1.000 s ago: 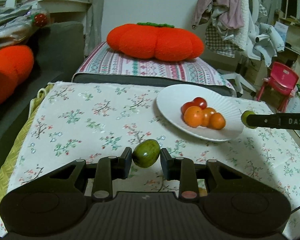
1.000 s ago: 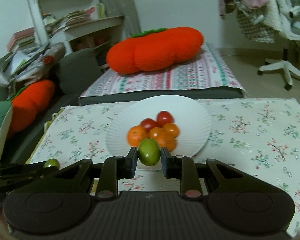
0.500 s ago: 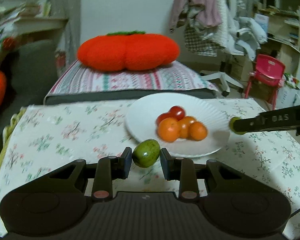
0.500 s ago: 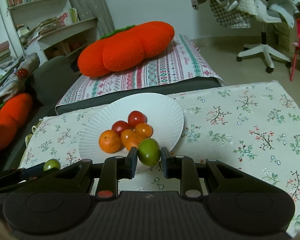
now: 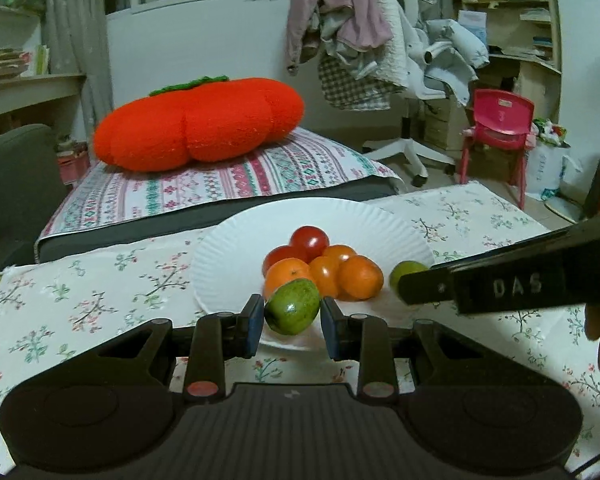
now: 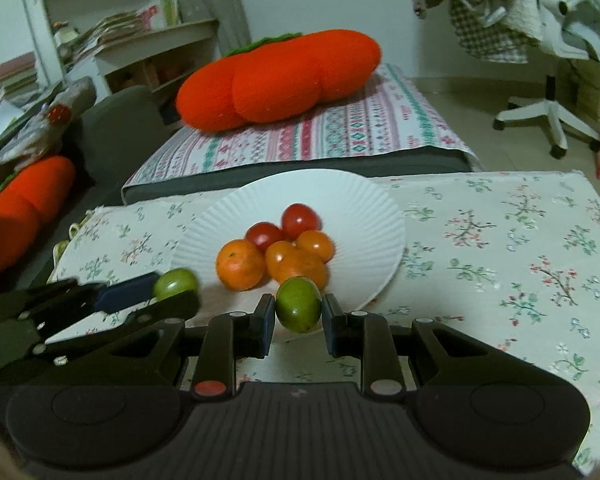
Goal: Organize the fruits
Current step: 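Carry both limes onto the white plate and open both tools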
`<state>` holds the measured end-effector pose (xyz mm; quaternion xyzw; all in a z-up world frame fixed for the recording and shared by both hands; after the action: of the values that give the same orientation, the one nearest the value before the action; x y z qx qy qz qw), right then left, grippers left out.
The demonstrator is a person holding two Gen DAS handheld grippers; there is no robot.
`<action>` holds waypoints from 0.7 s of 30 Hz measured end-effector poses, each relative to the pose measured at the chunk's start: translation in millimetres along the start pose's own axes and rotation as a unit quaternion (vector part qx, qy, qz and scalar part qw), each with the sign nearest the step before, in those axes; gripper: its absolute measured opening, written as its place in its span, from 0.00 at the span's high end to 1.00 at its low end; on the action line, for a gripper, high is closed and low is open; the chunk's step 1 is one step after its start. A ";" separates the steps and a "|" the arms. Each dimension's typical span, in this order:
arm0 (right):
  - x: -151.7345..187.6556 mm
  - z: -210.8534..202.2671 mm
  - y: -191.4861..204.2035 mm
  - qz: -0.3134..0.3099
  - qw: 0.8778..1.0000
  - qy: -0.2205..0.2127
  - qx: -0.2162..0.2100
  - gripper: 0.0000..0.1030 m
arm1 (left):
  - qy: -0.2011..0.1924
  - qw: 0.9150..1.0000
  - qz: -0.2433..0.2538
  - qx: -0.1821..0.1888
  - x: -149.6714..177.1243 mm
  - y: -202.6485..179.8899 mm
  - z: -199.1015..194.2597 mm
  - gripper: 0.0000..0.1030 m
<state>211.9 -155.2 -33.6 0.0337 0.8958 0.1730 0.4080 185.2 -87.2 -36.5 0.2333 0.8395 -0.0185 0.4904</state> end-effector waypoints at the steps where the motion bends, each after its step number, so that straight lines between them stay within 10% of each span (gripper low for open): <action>1: 0.9 1.5 1.0 -0.003 1.000 0.001 0.000 0.78 | 0.002 1.000 0.006 0.000 0.2 -1.0 2.8 0.91; 21: -12.5 15.3 -24.1 0.002 0.998 -0.035 0.045 0.77 | 0.003 0.999 0.030 0.020 -0.9 -20.4 28.6 0.88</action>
<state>233.5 -176.0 -42.0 0.0599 0.8878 0.1322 0.4367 200.5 -113.1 -54.6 0.2685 0.8330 -0.0195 0.4834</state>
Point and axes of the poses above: each gripper's, at about its wrist camera, not at the fingertips, and z roughly the way its jaws point, y to its left, x to its underside, the point moved 7 cm from there along z, roughly the way its jaws point, and after that the axes turned 8 degrees about z, right-handed, at the moved point
